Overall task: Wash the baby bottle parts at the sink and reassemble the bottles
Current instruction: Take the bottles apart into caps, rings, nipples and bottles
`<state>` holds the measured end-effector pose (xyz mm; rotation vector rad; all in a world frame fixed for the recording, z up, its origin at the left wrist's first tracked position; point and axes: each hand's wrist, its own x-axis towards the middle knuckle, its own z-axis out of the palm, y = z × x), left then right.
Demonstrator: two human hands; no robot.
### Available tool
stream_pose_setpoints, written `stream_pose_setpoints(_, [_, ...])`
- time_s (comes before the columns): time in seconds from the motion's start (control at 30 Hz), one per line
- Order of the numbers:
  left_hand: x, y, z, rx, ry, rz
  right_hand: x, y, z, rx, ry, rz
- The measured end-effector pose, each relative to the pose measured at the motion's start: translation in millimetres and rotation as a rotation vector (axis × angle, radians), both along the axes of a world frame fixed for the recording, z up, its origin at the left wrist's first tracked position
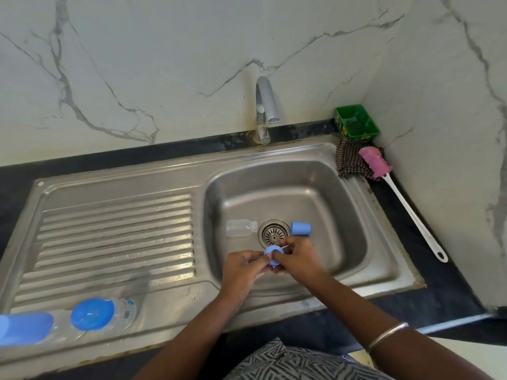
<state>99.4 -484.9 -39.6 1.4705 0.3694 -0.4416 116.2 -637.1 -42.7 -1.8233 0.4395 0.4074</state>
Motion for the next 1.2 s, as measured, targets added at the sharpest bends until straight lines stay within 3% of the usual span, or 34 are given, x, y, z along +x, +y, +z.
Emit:
stream_pose_setpoints(0.23, [3.9, -4.3, -5.0, 0.220, -0.037, 0.007, -1.1, -2.9, 1.2, 0.275, 0.136, -0.080])
stream_pose_setpoints(0.33, [5.0, -4.1, -8.4, 0.302, -0.019, -0.045, -0.1, -5.0, -1.6, 0.144, 0.112, -0.076])
stream_pose_setpoints(0.53, [5.7, -5.6, -8.3, 0.170, 0.090, -0.083, 0.0, -10.0, -4.4, 0.137, 0.111, -0.047])
stream_pose_setpoints(0.7, [9.6, -7.7, -12.4, 0.423, 0.048, -0.002, -5.2, -1.6, -1.2, 0.297, 0.071, -0.088])
stream_pose_setpoints(0.9, [10.3, -3.9, -13.4, 0.246, 0.117, 0.009, -1.6, -4.1, 1.1, 0.241, 0.163, -0.012])
stream_pose_setpoints(1.0, [11.0, -3.1, -12.3, 0.249, 0.133, 0.007, 0.0, -5.9, 5.2, 0.409, 0.237, -0.037])
stream_pose_setpoints(1.2, [12.4, 4.1, -14.2, 0.344, 0.145, -0.023, -2.5, -8.2, 2.6, 0.383, 0.183, 0.038])
